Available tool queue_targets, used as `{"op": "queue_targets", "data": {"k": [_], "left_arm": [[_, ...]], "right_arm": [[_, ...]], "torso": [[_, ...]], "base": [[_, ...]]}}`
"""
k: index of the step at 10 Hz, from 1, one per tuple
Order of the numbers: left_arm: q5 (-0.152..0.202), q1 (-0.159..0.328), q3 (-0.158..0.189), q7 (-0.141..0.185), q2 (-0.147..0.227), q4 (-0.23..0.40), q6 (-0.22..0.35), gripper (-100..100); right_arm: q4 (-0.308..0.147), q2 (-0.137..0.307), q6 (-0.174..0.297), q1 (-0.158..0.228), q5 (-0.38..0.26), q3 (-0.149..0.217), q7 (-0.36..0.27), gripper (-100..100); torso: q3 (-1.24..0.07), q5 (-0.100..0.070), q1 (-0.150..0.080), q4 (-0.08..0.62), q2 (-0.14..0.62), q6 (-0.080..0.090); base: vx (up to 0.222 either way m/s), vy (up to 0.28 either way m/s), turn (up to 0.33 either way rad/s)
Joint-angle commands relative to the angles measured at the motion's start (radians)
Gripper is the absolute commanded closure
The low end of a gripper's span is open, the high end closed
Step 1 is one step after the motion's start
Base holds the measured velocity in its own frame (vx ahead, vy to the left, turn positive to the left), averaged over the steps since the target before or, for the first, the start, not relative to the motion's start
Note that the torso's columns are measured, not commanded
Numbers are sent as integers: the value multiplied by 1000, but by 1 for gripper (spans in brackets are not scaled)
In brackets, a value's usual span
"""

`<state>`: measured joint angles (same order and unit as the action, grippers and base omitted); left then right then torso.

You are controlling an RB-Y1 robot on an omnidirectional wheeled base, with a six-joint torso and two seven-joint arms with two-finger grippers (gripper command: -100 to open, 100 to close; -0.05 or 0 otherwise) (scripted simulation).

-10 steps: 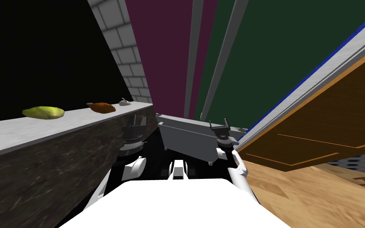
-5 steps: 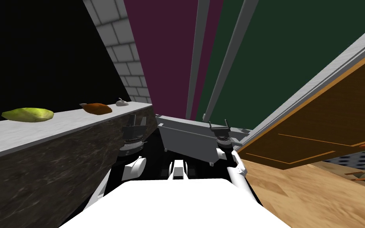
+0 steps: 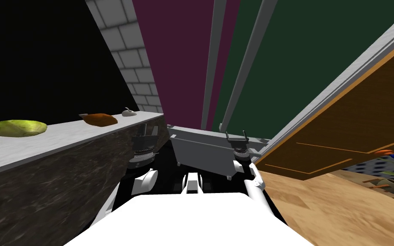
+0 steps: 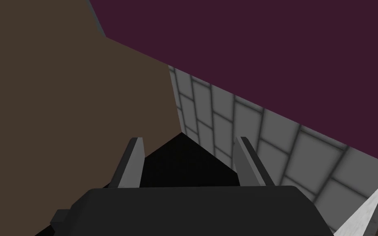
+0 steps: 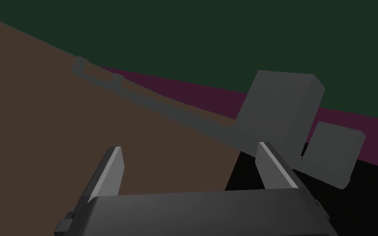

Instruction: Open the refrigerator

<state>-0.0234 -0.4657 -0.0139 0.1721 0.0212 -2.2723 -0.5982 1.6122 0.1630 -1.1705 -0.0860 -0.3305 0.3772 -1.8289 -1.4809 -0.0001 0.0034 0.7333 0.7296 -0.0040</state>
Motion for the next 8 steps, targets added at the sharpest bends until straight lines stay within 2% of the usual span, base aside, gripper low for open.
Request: {"op": "queue_targets", "data": {"k": [1,4,8], "left_arm": [[0,0,0,0,0,0,0,0],[0,0,0,0,0,0,0,0],[0,0,0,0,0,0,0,0]], "right_arm": [[-28,-20,-35,5,-20,12,-71,-100],[-59,-53,-77,12,-39,30,-143,-100],[-100,-148,-134,20,-66,54,-234,-100]], "torso": [[-1,0,0,-1,-1,-1],[-4,-1,3,-5,-8,-5],[-5,0,6,-6,-9,-6]], "base": [[44,31,-41],[43,46,-41],[51,42,-35]]}}
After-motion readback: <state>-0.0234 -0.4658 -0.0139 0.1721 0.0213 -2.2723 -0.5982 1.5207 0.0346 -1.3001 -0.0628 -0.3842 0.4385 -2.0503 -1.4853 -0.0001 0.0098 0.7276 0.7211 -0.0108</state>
